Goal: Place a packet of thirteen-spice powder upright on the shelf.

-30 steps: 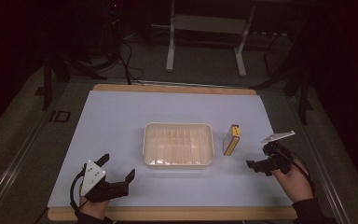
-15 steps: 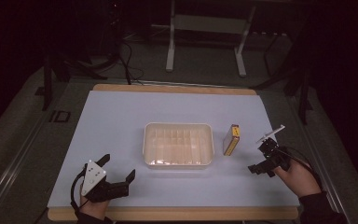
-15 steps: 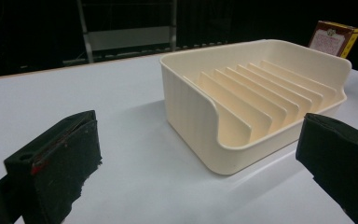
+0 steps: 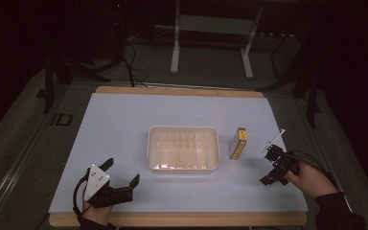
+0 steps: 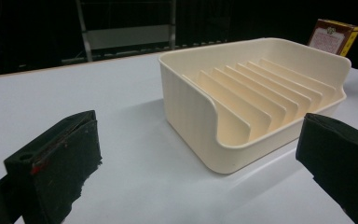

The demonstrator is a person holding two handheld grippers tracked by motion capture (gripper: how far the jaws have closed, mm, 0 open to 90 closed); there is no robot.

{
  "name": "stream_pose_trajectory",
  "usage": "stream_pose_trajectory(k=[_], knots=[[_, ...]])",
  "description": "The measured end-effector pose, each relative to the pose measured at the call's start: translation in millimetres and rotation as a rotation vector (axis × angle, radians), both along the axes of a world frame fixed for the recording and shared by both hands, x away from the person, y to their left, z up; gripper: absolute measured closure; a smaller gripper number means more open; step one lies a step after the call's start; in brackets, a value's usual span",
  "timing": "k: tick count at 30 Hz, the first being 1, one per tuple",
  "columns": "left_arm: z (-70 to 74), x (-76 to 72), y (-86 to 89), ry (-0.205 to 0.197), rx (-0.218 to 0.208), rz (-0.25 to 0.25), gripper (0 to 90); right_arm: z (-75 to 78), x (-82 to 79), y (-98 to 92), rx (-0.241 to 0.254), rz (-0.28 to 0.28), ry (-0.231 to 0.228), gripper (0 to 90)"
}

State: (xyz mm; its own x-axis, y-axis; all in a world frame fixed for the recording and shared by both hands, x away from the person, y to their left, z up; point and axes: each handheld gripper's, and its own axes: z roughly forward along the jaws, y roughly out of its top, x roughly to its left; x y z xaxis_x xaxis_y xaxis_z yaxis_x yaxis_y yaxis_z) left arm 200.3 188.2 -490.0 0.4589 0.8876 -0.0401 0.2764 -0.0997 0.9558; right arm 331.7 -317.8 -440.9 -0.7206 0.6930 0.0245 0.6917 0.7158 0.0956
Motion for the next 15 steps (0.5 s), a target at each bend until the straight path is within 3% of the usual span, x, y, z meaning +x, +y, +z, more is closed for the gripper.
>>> stream_pose_trajectory(k=[6, 7, 15], knots=[[-0.1, -0.1, -0.1, 0.001, 0.001, -0.001, 0.0, -1.5, -1.7, 0.6, -0.020, 0.077, 0.075, 16.4], [-0.1, -0.1, 0.0, 0.001, 0.001, -0.001, 0.0, -3.5, -2.6, 1.5, -0.034, 0.102, 0.106, 16.4], [-0.4, 0.7, -0.6, 0.005, -0.001, -0.002, 0.0, -10.1, -4.1, 3.6, -0.048, 0.192, 0.155, 16.3]])
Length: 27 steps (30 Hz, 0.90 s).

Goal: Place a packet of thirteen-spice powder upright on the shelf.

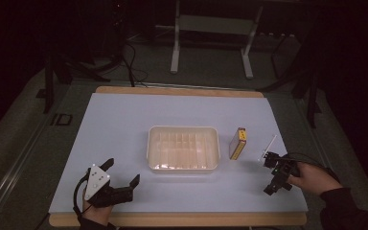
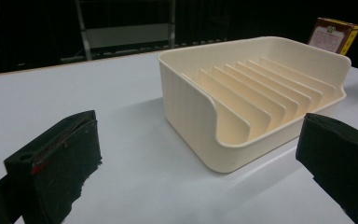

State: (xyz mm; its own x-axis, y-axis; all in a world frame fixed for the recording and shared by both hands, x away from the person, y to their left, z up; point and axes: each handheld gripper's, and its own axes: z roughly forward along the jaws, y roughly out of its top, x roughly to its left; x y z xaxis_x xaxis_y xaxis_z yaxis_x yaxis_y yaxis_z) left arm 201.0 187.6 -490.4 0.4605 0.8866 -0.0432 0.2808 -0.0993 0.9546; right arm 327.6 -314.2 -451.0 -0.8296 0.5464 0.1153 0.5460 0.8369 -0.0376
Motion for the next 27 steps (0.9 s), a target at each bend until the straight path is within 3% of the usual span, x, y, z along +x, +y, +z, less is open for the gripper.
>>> stream_pose_trajectory(k=[5, 12, 21, 25, 27], knots=[[-0.2, 0.1, 0.0, 0.003, 0.004, 0.000, 0.0, -0.6, -4.8, 4.0, -0.016, 0.089, 0.021, 16.6], [-0.2, 0.1, 0.0, 0.005, 0.003, 0.000, 0.0, 1.7, -8.7, 12.3, 0.030, 0.219, 0.018, 17.3], [-0.3, 0.2, -0.6, 0.005, 0.003, -0.002, 0.0, 2.1, -9.8, 22.5, 0.058, 0.289, 0.021, 17.3], [-0.3, -0.1, -1.0, 0.003, 0.004, -0.003, 0.0, 3.6, -9.9, 25.2, 0.058, 0.293, 0.026, 17.6], [-0.4, -0.2, -0.9, 0.003, 0.004, -0.002, 0.0, 6.7, -10.9, 30.9, 0.080, 0.328, 0.020, 17.4]])
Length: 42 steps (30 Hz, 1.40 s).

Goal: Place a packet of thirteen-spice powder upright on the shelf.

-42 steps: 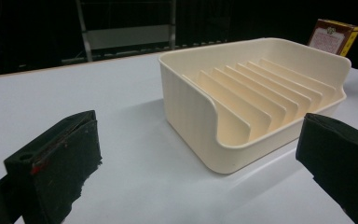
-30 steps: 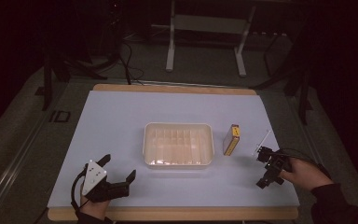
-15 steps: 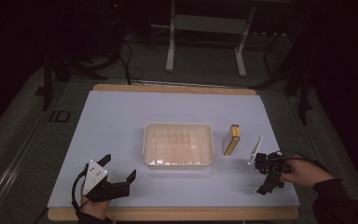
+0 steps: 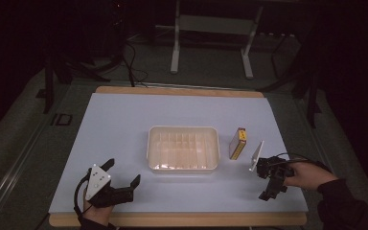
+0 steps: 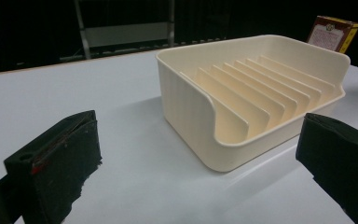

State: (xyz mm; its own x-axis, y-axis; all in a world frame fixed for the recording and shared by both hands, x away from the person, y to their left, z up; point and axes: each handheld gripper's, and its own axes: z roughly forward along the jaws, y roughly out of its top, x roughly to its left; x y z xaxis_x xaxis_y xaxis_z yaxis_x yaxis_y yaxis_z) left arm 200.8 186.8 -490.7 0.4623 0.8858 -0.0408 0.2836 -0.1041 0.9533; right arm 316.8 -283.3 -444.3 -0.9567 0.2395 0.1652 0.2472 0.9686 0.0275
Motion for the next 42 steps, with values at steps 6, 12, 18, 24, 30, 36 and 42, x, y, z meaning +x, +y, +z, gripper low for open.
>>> stream_pose_trajectory(k=[6, 12, 18, 24, 30, 36, 42], knots=[[0.1, 0.3, 0.4, 0.001, -0.001, 0.001, 0.0, 4.8, -2.7, 9.1, 0.044, 0.068, -0.012, 17.6], [0.0, 0.3, 0.4, 0.001, -0.002, 0.000, 0.0, 6.9, -2.6, 17.1, 0.063, 0.109, -0.027, 17.8], [-0.1, 0.4, 0.0, 0.002, -0.003, -0.002, 0.0, 7.5, -2.4, 28.4, 0.074, 0.143, -0.003, 17.7], [-0.2, 0.5, -0.1, 0.003, -0.002, -0.004, 0.0, 10.0, -1.8, 42.7, 0.077, 0.181, 0.008, 17.6], [-0.2, 0.4, -0.3, 0.002, -0.001, -0.006, 0.0, 12.1, -1.1, 50.0, 0.056, 0.197, 0.012, 17.5], [-0.4, 0.6, -0.5, 0.004, -0.001, -0.007, 0.0, 21.9, 1.5, 55.0, 0.047, 0.196, 0.007, 17.6], [-0.5, 0.9, -0.8, 0.005, 0.000, -0.009, 0.0, 36.7, 3.6, 58.3, 0.044, 0.215, -0.013, 17.6]])
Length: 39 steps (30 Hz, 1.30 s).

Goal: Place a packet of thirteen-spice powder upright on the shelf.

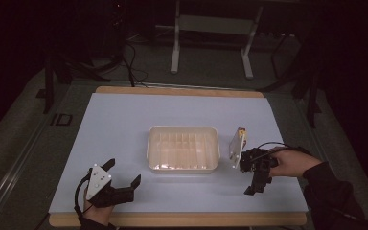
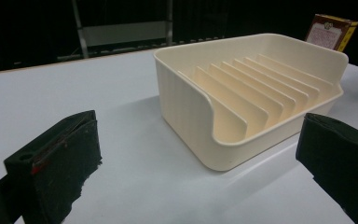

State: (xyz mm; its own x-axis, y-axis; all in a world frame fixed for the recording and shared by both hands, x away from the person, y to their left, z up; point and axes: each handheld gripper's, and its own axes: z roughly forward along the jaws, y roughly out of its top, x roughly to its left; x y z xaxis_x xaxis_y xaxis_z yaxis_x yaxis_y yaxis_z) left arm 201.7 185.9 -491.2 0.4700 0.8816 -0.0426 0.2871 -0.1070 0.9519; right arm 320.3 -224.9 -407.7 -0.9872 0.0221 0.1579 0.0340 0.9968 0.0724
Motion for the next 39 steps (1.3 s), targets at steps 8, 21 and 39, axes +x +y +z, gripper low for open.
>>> stream_pose_trajectory(k=[8, 21, 39], knots=[[-0.2, 0.3, 0.0, 0.003, 0.002, -0.003, 0.0, 20.0, 5.5, 1.7, 0.045, -0.001, -0.023, 17.0], [-0.2, 0.3, -0.3, 0.003, 0.001, -0.005, 0.0, 44.5, 24.8, -1.0, 0.030, -0.041, -0.051, 14.4], [-0.6, 0.7, -0.8, 0.005, 0.003, -0.009, 0.0, 56.7, 58.0, -5.7, -0.007, -0.070, -0.157, 13.8]])
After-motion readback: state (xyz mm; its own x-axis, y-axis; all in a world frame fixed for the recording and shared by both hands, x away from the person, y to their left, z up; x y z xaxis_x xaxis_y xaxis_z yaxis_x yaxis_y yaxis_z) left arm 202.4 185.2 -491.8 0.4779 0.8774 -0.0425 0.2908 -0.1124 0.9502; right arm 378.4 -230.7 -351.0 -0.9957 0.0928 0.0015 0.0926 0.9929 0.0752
